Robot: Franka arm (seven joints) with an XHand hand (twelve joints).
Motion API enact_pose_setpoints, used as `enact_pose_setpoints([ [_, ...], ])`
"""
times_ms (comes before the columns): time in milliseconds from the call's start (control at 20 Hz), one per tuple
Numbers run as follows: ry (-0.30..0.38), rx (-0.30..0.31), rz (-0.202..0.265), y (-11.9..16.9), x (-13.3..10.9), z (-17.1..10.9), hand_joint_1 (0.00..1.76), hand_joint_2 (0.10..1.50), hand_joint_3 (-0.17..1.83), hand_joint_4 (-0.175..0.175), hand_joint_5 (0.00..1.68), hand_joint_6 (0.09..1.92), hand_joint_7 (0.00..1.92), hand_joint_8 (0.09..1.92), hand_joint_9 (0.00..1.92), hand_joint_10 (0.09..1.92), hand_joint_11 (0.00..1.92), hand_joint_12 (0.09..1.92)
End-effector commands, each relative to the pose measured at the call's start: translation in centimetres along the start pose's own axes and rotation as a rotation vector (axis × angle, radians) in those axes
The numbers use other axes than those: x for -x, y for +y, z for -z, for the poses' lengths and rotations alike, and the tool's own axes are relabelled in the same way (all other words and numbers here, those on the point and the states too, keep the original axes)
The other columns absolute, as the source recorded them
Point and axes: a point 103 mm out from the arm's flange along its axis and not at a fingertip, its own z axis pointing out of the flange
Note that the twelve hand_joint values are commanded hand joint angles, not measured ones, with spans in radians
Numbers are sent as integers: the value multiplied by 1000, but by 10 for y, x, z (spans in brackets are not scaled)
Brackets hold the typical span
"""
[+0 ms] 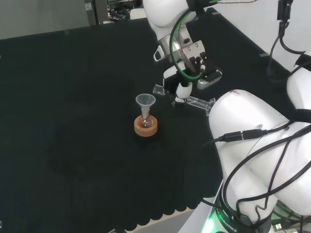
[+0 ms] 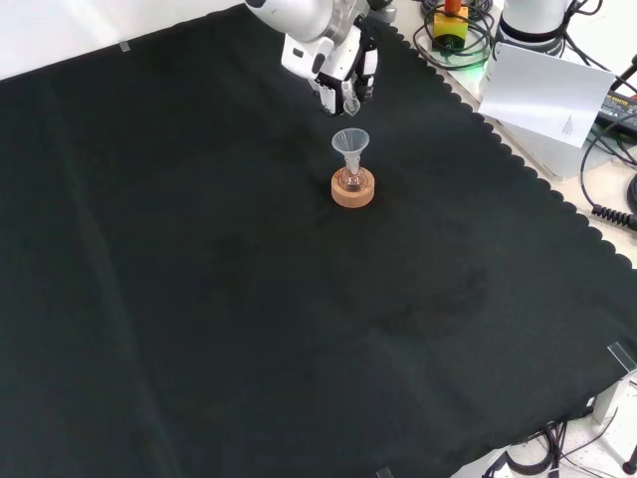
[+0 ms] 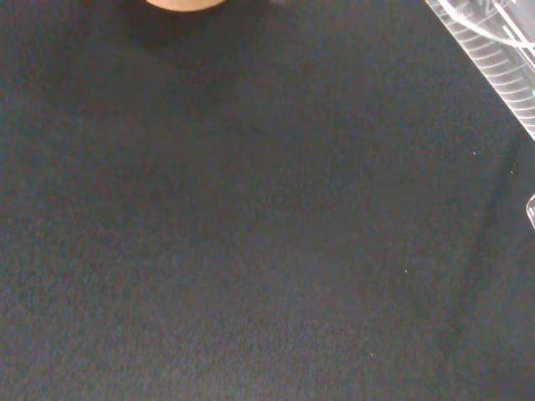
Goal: Pour the water from the graduated cylinder into the round-bottom flask.
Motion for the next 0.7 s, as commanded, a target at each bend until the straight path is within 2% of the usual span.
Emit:
enact_pose_setpoints([
  [50, -17, -70, -38, 1, 1, 1, 1254, 1131, -1, -175, 938, 1071, 968, 1052, 1332, 199, 1189, 775],
  [700, -57, -150, -87, 5, -1, 11, 1254, 1132, 0, -175, 936, 1072, 966, 1053, 1336, 191, 1189, 770],
])
